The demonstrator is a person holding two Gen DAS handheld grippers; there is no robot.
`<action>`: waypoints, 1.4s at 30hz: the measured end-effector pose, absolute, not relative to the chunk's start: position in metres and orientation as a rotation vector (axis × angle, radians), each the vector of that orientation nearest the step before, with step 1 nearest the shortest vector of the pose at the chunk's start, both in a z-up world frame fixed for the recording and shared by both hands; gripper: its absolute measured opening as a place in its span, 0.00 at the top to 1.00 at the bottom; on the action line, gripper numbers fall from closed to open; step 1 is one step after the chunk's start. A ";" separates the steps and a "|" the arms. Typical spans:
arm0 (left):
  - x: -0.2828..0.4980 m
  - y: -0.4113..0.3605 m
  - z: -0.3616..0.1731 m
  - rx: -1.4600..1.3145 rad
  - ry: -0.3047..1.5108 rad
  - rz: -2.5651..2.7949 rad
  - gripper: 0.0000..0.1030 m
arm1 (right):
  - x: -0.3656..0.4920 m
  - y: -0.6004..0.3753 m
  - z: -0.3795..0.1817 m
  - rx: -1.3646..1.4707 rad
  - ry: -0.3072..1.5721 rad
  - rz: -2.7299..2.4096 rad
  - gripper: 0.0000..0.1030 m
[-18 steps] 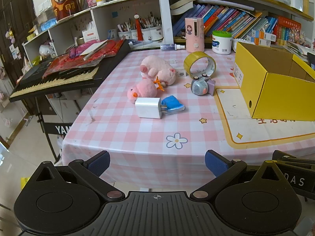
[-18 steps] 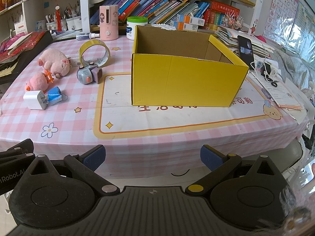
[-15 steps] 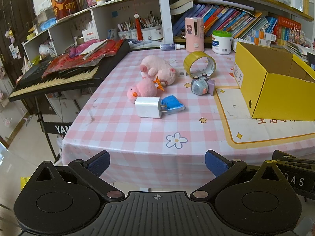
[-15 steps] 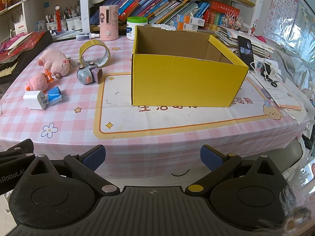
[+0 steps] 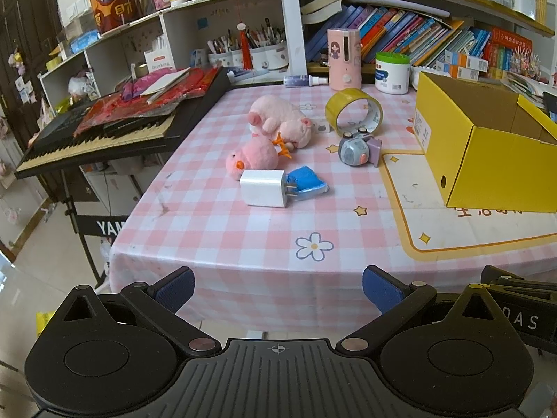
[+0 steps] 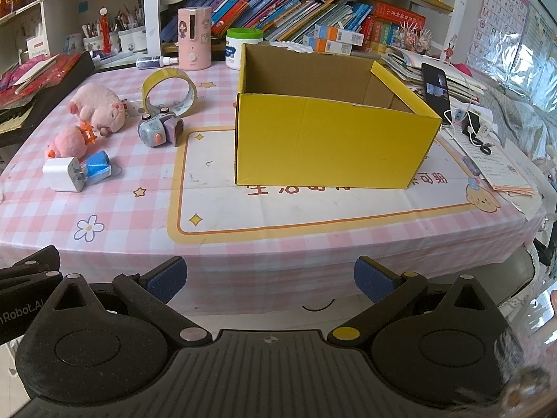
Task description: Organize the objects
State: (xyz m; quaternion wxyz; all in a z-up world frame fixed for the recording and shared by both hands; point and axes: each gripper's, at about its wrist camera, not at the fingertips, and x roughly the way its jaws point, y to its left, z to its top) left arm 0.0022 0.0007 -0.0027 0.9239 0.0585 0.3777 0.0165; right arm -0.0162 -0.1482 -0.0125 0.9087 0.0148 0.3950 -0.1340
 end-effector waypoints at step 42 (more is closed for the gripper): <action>0.004 0.008 -0.003 0.111 0.789 0.027 0.00 | -0.015 -0.142 -0.012 0.025 0.823 -0.272 0.00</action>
